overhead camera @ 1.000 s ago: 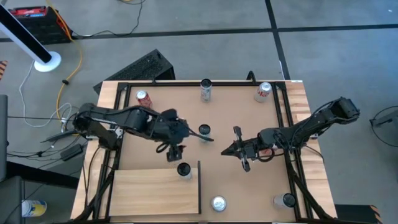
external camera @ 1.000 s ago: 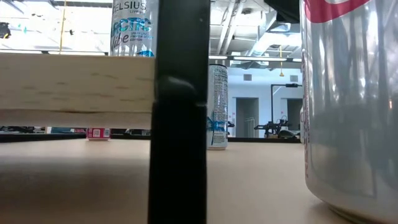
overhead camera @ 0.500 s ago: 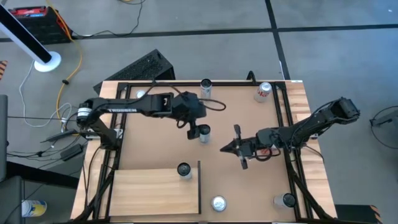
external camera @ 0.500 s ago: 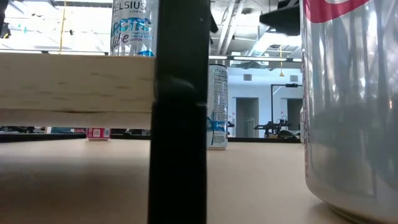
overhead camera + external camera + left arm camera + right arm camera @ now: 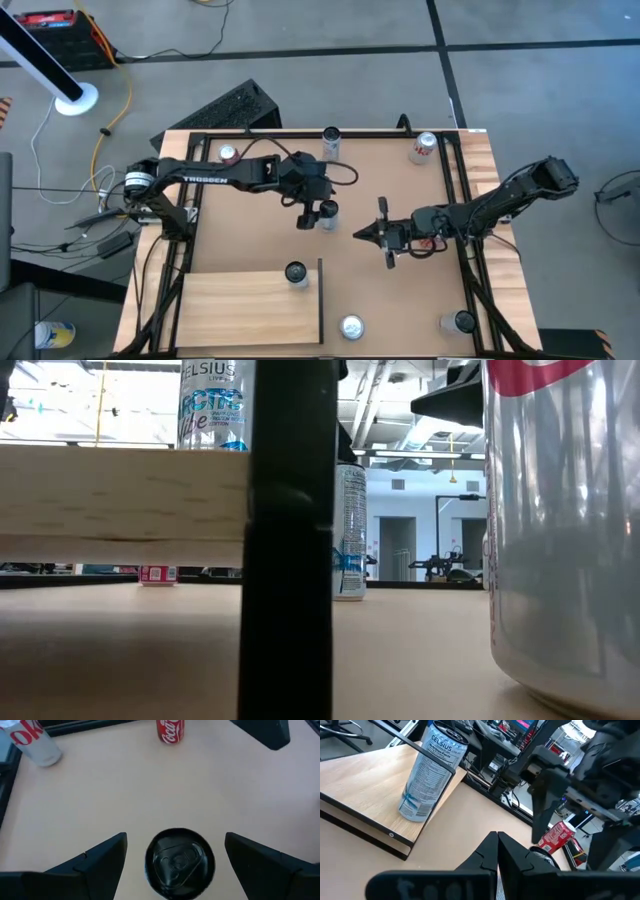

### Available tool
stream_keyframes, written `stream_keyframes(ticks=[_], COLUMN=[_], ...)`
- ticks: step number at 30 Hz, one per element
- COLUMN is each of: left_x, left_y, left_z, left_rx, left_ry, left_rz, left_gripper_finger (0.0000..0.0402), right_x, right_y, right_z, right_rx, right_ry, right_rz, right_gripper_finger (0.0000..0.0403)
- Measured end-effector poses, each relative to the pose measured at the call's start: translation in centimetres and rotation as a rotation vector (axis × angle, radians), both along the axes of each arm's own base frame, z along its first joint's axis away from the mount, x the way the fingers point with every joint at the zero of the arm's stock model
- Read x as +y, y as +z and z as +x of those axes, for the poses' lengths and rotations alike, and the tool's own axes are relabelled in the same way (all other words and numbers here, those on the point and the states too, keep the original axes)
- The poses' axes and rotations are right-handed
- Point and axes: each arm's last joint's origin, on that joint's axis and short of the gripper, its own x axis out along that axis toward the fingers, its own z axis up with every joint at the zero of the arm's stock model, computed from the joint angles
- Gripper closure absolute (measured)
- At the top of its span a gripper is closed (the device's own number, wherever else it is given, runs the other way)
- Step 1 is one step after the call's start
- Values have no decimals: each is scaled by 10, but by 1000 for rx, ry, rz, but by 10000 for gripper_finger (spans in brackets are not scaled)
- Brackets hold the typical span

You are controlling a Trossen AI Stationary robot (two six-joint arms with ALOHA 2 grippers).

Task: Place canned beverage on shelf
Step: Put the white and blue soda can on the shelf aligned with the other white and blue soda can

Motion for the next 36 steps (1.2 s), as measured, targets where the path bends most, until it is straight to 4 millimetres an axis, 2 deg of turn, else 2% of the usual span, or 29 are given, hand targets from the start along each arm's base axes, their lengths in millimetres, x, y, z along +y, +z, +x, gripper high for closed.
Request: stream_keyframes(ticks=[8, 12, 29, 32, 36], left_x=[-1, 0, 1, 1, 2], left_y=[-10, -23, -39, -40, -39], left_z=[2, 8, 13, 13, 13], left_rx=[-42, -18, 47, 52, 52], left_ry=[-42, -40, -30, -22, 9], left_rz=[-31, -40, -20, -27, -21], left_gripper_finger=[80, 80, 81, 92, 132], right_x=[0, 0, -1, -1, -1], right_y=[0, 1, 0, 0, 0], right_z=[0, 0, 0, 0, 0], right_rx=[-3, -6, -2, -2, -2], right_ry=[1, 1, -5, -5, -5], right_rz=[-5, -4, -6, -6, -6], right_gripper_finger=[372, 372, 372, 372, 372])
